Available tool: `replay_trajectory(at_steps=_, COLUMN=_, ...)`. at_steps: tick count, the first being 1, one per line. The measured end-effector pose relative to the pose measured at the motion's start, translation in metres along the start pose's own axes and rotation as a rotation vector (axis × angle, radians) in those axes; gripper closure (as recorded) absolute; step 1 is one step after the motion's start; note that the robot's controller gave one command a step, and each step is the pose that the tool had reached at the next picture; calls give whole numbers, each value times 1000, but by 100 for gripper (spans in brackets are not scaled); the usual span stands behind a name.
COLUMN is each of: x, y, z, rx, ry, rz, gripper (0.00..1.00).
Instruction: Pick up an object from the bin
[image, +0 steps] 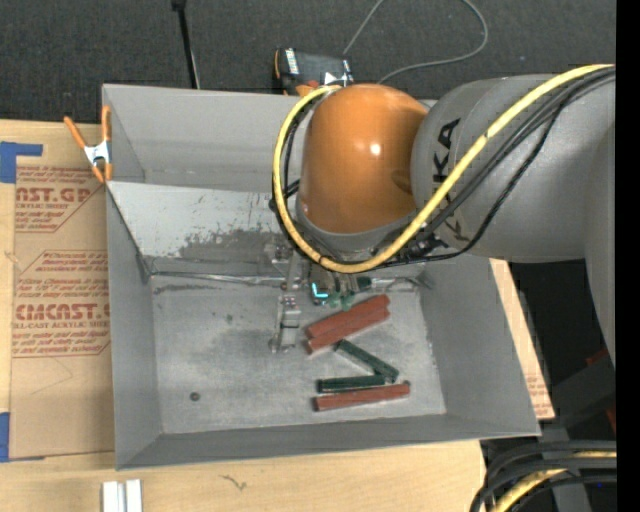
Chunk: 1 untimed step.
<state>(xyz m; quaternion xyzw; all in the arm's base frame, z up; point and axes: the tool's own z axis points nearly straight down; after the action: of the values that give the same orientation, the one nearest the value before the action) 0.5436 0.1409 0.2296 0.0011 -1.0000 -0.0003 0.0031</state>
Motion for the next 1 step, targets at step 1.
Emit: replay_trajectory(at_steps=1, x=13, y=-80, z=65, rx=4, ry=0, rz=63, gripper=0)
